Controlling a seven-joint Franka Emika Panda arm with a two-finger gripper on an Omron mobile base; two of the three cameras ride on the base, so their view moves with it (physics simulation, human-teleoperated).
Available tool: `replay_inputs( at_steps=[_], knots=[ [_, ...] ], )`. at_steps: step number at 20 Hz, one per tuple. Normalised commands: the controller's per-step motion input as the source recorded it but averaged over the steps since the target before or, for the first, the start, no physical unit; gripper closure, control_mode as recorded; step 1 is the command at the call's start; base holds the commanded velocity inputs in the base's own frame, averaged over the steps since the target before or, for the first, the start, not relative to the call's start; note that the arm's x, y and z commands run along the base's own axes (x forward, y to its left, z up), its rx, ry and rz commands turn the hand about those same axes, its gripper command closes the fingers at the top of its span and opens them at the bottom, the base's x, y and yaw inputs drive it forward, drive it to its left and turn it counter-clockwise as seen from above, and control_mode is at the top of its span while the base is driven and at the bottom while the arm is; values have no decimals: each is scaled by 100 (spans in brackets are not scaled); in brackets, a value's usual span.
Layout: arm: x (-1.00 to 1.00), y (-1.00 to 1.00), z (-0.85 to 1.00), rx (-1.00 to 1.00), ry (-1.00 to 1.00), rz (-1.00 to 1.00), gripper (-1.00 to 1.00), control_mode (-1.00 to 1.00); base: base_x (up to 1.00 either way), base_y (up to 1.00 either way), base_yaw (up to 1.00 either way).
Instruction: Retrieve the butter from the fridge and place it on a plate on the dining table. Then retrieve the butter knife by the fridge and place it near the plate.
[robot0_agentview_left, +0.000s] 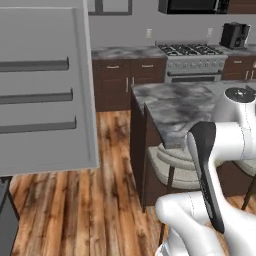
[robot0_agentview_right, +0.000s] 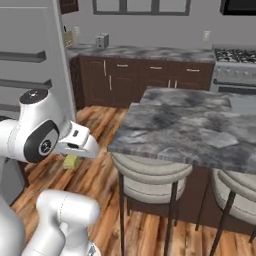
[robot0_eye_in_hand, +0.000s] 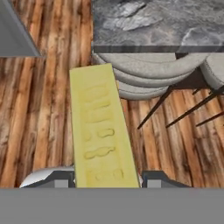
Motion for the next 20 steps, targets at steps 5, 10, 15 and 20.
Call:
replay_inputs(
  at_steps=[5, 10, 15, 20],
  knots=[
    [0, 0, 0, 0, 0, 0, 100, 100, -33, -90, -15],
    [0, 0, 0, 0, 0, 0, 100, 100, -2, -100, -13],
    [0, 0, 0, 0, 0, 0, 100, 100, 2, -100, -8],
    [0, 0, 0, 0, 0, 0, 100, 100, 15, -100, -10]
  ],
)
